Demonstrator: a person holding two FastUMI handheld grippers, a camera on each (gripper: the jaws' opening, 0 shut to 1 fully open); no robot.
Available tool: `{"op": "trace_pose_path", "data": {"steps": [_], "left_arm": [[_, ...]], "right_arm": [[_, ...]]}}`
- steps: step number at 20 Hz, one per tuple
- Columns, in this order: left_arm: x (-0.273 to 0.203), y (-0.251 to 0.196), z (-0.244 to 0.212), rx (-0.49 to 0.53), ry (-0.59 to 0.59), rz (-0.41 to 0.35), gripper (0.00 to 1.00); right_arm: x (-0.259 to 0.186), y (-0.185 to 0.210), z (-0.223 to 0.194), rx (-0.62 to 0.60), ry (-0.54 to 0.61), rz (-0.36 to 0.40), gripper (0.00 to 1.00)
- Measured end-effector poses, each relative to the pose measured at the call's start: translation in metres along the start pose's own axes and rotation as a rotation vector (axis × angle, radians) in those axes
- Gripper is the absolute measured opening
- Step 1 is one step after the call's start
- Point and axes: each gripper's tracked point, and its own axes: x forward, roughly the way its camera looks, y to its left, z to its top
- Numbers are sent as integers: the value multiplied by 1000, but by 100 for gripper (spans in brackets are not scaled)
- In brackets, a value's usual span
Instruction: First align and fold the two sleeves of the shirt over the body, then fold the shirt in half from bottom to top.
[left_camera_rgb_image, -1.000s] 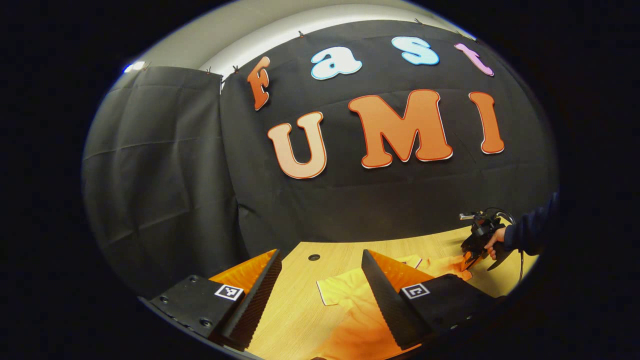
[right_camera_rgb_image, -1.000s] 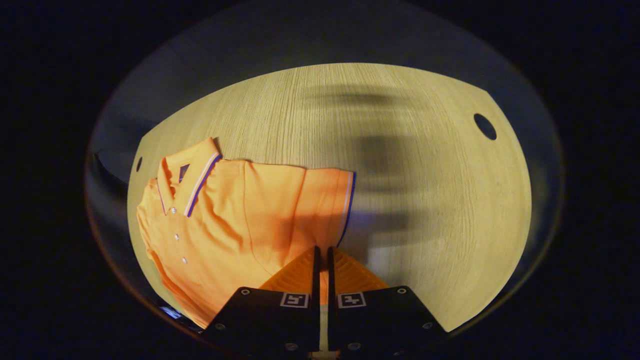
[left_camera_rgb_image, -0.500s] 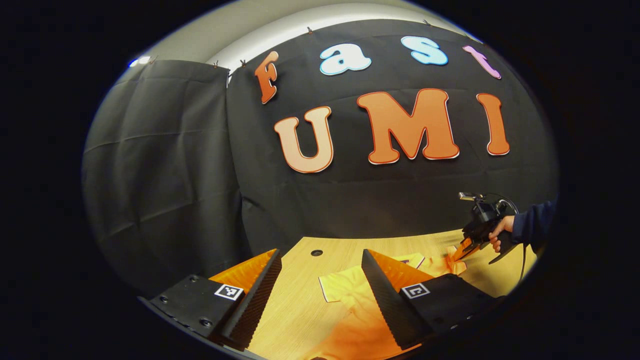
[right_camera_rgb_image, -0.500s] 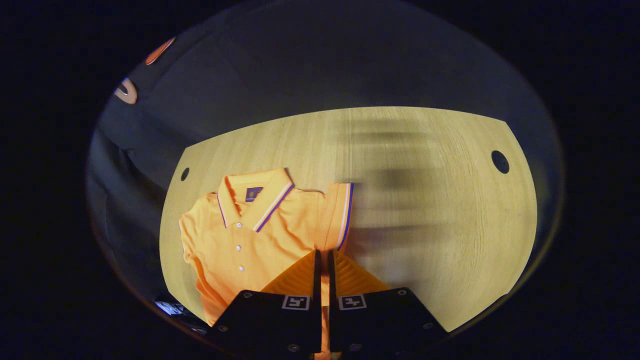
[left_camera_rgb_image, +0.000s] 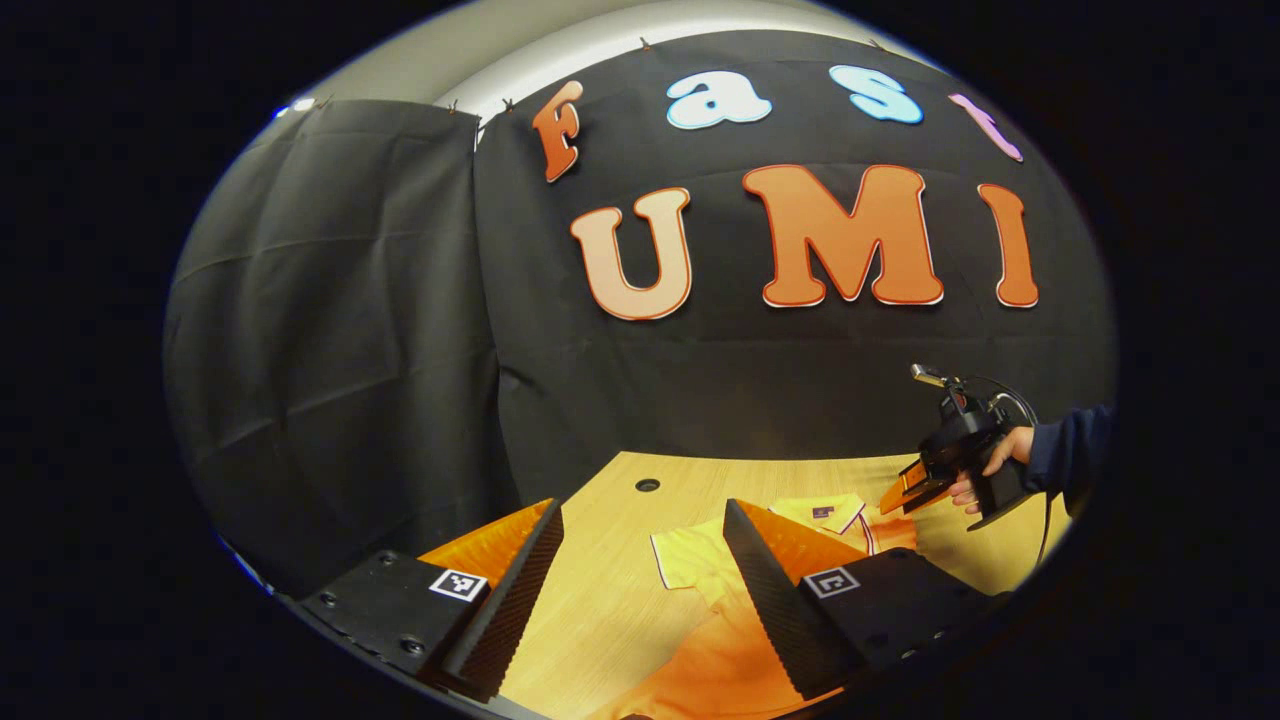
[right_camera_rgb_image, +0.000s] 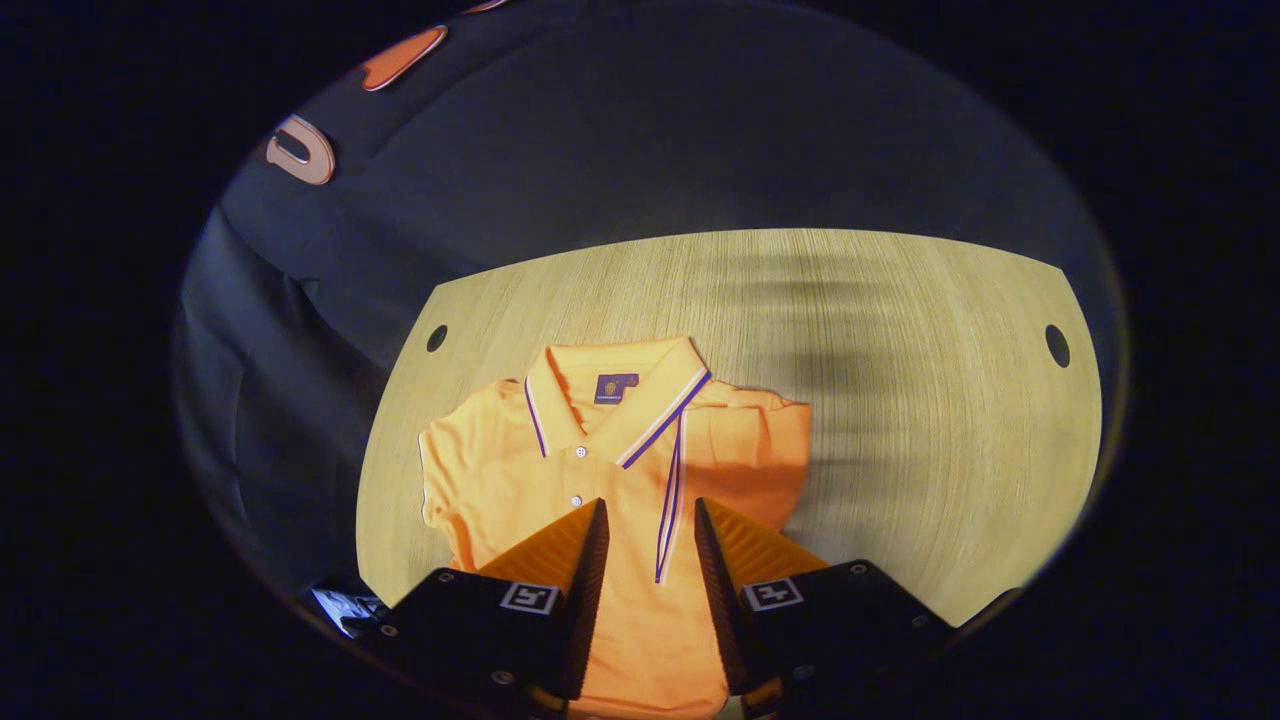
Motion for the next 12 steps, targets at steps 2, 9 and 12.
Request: {"op": "trace_pose_path", "data": {"steps": [2,9,12], "left_arm": [[17,5,-10,-25,35,-8,99],[116,13,-77,-139,325,-146,99],[155,14,-113,-140,535,-189,99]], "right_arm": [[-13,-3,7,-20,-49,-21,66],[-101,-1,29,-25,-300,-102,86],[-142,0,22,-29,-402,-188,88]]}}
